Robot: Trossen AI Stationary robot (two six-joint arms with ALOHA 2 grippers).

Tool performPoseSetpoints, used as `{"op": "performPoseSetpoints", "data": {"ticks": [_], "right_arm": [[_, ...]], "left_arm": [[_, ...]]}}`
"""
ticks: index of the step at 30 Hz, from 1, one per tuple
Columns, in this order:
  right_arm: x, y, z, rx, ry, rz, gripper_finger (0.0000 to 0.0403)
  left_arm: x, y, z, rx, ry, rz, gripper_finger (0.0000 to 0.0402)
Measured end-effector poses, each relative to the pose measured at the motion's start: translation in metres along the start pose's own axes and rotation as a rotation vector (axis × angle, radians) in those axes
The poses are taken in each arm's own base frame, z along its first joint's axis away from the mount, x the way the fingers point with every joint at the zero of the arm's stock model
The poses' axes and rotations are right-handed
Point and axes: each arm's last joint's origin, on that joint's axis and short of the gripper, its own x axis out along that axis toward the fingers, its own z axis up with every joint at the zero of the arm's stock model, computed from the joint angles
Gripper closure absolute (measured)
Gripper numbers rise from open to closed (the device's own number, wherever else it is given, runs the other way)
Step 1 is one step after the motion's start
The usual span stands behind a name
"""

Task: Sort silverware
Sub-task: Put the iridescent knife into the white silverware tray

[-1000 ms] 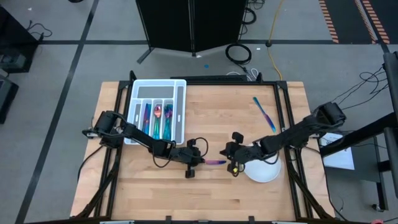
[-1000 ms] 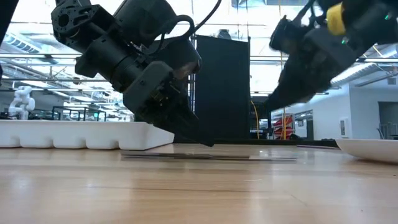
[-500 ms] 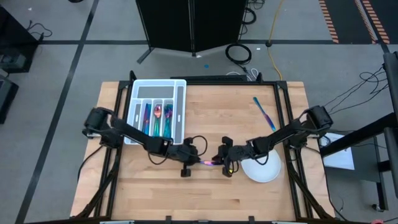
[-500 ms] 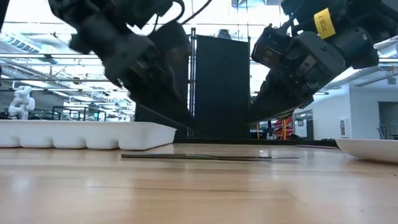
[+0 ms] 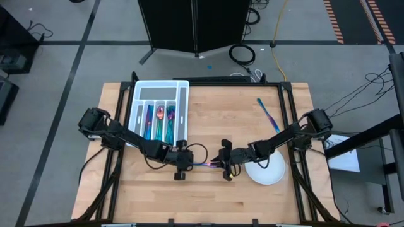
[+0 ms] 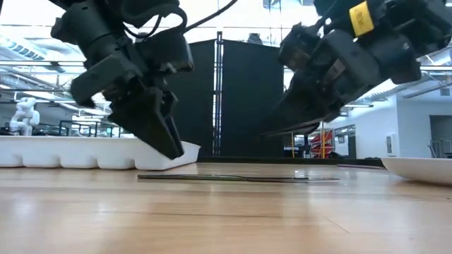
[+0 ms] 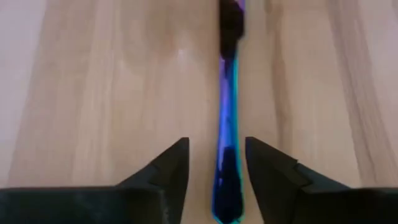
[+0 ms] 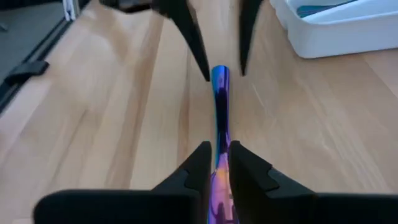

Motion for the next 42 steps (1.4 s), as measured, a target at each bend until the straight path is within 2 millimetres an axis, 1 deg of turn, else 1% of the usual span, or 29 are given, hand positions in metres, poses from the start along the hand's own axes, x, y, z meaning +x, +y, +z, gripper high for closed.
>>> {"op": "performPoseSetpoints", "data": {"ticks": [3, 7, 10, 13, 22, 30, 36, 42], "right_arm": [[0.017, 0.003, -0.002, -0.03, 0.016, -0.006, 0.0338], [0.039, 0.006, -0.003, -0.067, 0.043, -0.014, 0.0324], [0.049, 0.007, -0.006, -0.081, 0.111, -0.038, 0.0321], [0.053, 0.008, -0.006, -0.077, 0.136, -0.049, 0.0321], [0.053, 0.008, -0.006, -0.069, 0.13, -0.053, 0.0321], [0.045, 0.015, 0.004, -0.106, 0.09, -0.044, 0.0321], [0.045, 0.015, 0.001, -0.118, 0.108, -0.07, 0.0321], [0.053, 0.012, -0.01, -0.124, 0.124, -0.11, 0.0321]], "left_arm": [[0.0, 0.001, -0.001, 0.001, 0.006, 0.013, 0.0226], [0.0, 0.0, -0.001, 0.003, 0.012, 0.003, 0.0219], [0.0, -0.001, -0.001, 0.004, 0.005, -0.001, 0.0219], [-0.001, -0.004, 0.0, 0.015, -0.006, -0.008, 0.0219], [-0.001, -0.004, 0.002, 0.034, -0.03, -0.013, 0.0219], [-0.001, -0.004, 0.002, 0.034, -0.032, -0.014, 0.0219], [-0.001, -0.004, 0.003, 0.033, -0.04, -0.015, 0.0219], [-0.001, -0.004, 0.004, 0.026, -0.049, -0.017, 0.0219]]}}
